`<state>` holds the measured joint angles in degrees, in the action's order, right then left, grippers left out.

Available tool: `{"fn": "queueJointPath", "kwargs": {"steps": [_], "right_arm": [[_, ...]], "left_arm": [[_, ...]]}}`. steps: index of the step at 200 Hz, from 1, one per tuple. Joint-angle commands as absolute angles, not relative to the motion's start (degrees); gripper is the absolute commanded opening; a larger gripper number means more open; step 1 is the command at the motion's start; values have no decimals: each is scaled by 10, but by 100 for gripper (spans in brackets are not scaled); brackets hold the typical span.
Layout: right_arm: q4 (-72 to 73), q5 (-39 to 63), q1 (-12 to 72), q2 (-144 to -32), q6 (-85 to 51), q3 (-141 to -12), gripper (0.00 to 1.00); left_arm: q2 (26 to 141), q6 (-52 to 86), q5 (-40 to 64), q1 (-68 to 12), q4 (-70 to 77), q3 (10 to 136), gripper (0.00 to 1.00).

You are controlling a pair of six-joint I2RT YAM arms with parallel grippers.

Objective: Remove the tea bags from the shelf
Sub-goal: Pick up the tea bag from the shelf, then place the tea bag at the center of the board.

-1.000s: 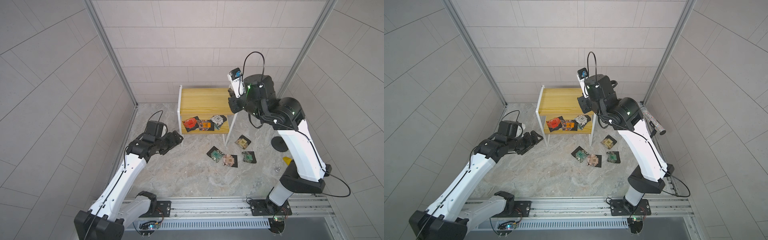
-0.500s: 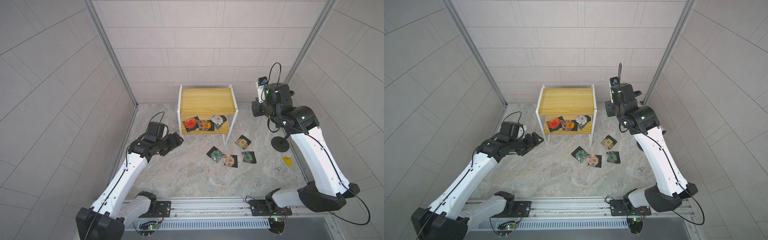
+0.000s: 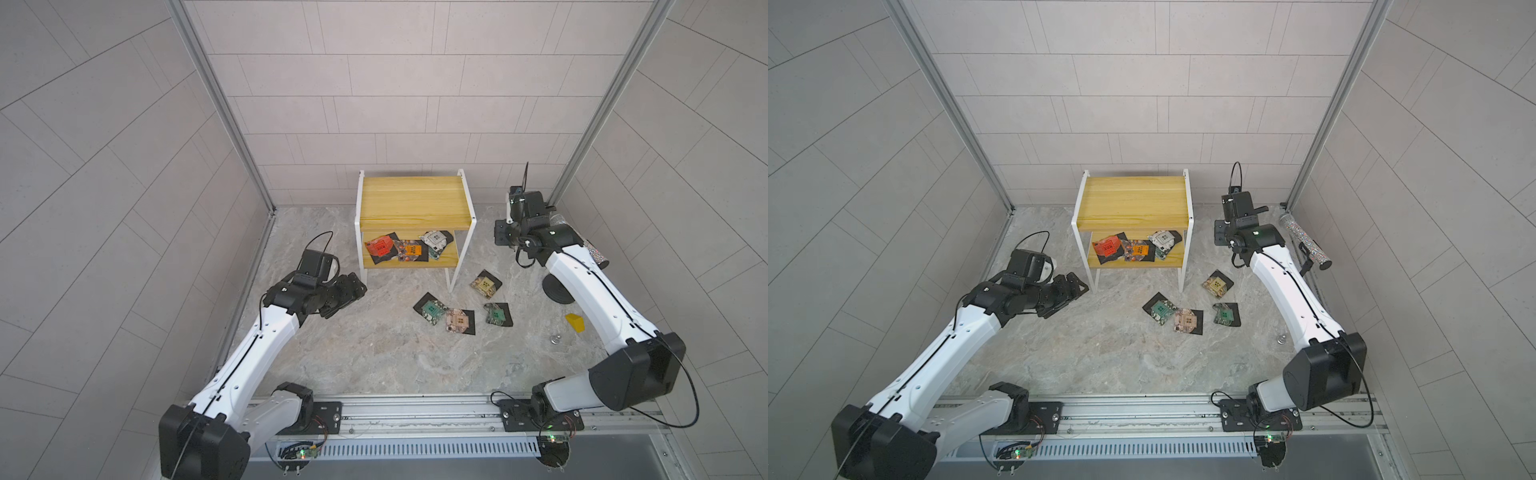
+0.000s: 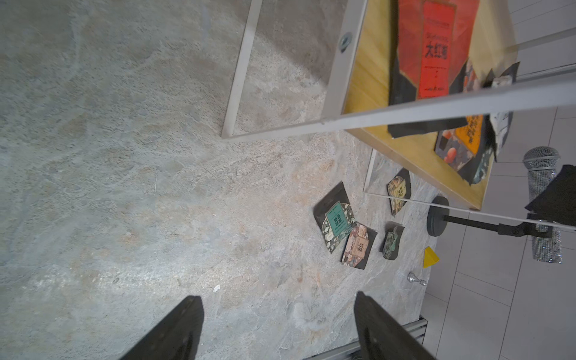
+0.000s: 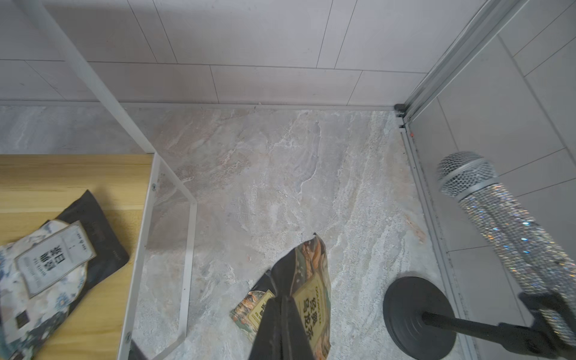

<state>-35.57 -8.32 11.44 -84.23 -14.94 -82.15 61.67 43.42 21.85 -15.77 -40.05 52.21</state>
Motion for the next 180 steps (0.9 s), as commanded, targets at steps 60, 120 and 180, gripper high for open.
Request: {"fn": "queueJointPath", "kwargs": {"steps": [60, 120, 180], "right_arm": [[-221, -115, 92, -1010, -171, -818, 0], [-209, -86, 70, -1137, -178, -872, 0], [-220, -34, 69, -1211, -186, -925, 2]], "left_arm": [[617, 396, 189, -155, -417, 523, 84], [621, 394, 170, -155, -427, 530, 84], [627, 395, 162, -154, -433, 528, 84]]}}
